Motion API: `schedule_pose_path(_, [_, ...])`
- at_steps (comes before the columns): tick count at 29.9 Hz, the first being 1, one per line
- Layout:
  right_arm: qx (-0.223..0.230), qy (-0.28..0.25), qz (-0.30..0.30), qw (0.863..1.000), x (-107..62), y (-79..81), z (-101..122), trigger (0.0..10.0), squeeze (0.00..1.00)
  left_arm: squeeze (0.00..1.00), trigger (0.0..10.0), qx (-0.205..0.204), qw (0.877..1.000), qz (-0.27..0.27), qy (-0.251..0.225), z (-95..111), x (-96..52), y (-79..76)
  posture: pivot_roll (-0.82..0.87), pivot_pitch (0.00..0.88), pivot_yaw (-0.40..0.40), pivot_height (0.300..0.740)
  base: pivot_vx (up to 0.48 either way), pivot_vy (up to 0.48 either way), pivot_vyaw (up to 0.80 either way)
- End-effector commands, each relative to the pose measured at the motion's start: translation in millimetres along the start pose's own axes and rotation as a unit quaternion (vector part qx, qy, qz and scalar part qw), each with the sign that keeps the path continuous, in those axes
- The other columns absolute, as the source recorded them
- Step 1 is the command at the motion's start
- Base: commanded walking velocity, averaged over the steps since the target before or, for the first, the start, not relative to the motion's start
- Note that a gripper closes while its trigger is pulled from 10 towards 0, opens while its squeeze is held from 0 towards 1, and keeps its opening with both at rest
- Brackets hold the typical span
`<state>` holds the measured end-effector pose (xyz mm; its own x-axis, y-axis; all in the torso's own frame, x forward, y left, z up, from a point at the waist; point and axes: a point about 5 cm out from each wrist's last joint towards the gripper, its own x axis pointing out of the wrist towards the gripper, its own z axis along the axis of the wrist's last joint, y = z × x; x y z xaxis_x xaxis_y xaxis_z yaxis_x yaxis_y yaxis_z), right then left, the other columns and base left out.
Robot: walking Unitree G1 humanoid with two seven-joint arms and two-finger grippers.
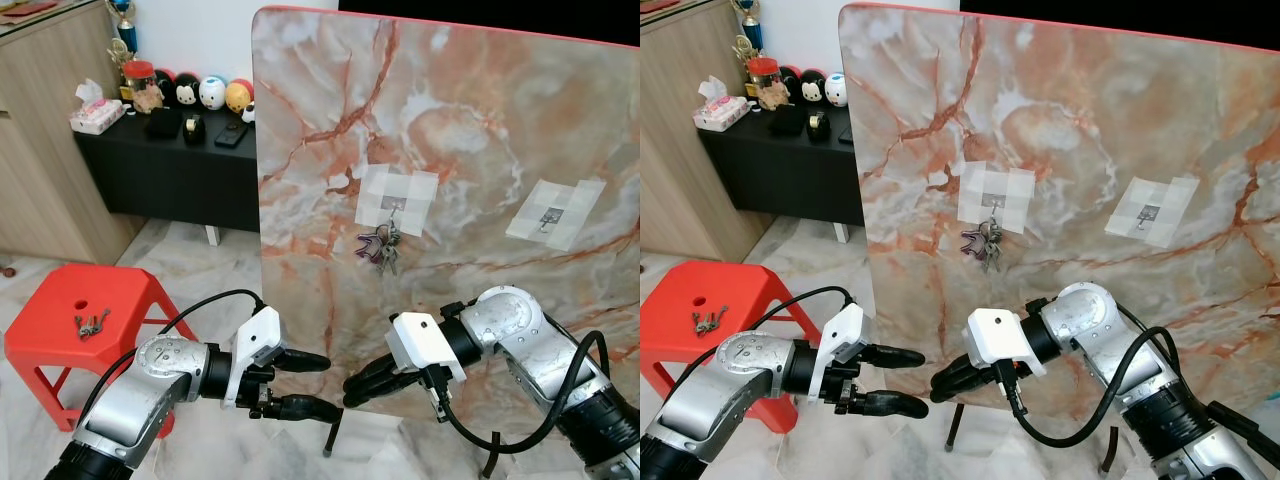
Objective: Hang keys on a hook
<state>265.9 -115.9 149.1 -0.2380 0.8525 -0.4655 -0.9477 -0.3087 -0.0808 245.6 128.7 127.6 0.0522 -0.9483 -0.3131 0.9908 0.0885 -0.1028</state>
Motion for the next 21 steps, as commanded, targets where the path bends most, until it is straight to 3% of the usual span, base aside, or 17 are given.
schedule_pose_path(1, [-0.006, -0.001, 0.016, 1.0, 0.3, 4.0, 2.5, 10.0, 0.0, 0.0, 10.0, -0.001, 1.0, -0.016, -0.005, 5.0, 3.4, -0.2, 0.03, 0.0, -0.093, 0.74, 0.0, 0.0, 0.0])
schedule_pose_path(12, [-0.009, -0.033, 0.052, 0.998, 4.9, 9.6, 11.2, 10.0, 0.0, 0.0, 10.0, -0.03, 0.996, -0.083, -0.011, 2.5, 10.1, -10.5, 0.03, 0.002, -0.089, 0.74, 0.0, 0.0, 0.0])
schedule_pose_path(21, [-0.014, -0.045, 0.053, 0.997, 5.5, 8.8, 16.9, 10.0, 0.0, 0.0, 10.0, -0.042, 0.994, -0.098, -0.024, 2.9, 16.1, -12.6, 0.02, 0.003, -0.086, 0.74, 0.0, 0.0, 0.0])
